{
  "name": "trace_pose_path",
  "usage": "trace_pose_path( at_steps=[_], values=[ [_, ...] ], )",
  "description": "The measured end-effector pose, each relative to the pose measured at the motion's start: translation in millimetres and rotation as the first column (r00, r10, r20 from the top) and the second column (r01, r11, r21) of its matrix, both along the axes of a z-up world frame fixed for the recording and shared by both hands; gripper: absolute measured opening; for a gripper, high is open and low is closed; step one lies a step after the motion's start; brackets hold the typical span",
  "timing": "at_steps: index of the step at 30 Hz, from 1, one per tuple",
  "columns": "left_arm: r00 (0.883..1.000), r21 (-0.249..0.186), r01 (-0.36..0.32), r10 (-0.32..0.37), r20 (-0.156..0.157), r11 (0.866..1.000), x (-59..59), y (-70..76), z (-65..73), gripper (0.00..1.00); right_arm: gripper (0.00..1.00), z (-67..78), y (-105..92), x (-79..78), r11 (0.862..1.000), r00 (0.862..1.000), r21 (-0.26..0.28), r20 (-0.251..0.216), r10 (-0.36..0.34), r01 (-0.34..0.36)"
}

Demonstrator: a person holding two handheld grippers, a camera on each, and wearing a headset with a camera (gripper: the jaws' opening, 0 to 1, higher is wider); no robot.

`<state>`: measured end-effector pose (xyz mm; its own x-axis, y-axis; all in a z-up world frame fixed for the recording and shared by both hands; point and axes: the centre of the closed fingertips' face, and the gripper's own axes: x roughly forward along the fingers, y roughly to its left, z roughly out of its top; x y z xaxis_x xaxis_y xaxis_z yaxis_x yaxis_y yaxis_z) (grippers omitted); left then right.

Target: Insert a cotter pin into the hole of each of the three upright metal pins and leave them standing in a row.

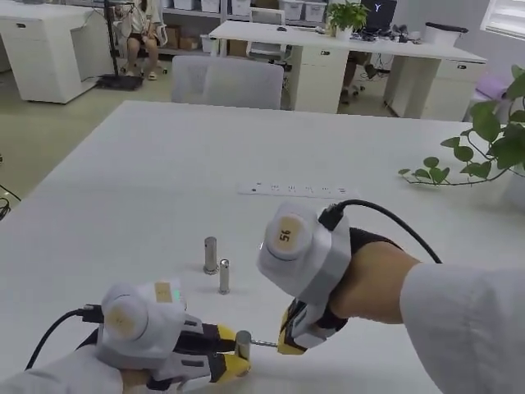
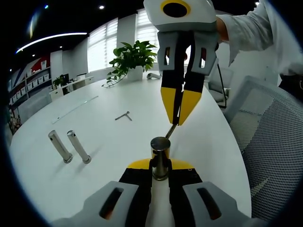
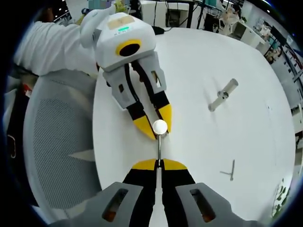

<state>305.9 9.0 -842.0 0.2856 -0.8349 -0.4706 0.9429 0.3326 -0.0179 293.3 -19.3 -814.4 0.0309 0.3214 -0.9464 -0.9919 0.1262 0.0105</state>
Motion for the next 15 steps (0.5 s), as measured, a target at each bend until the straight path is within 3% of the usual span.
trace_pose_path(
  at_steps=[15],
  values=[
    [1.0,-0.005,0.002,-0.002,-0.002,1.0,-0.2,0.1,0.3,0.1,0.03,-2.0,4.8,-0.5,1.0,1.0,0.013,0.001,-0.004,0.004]
  ],
)
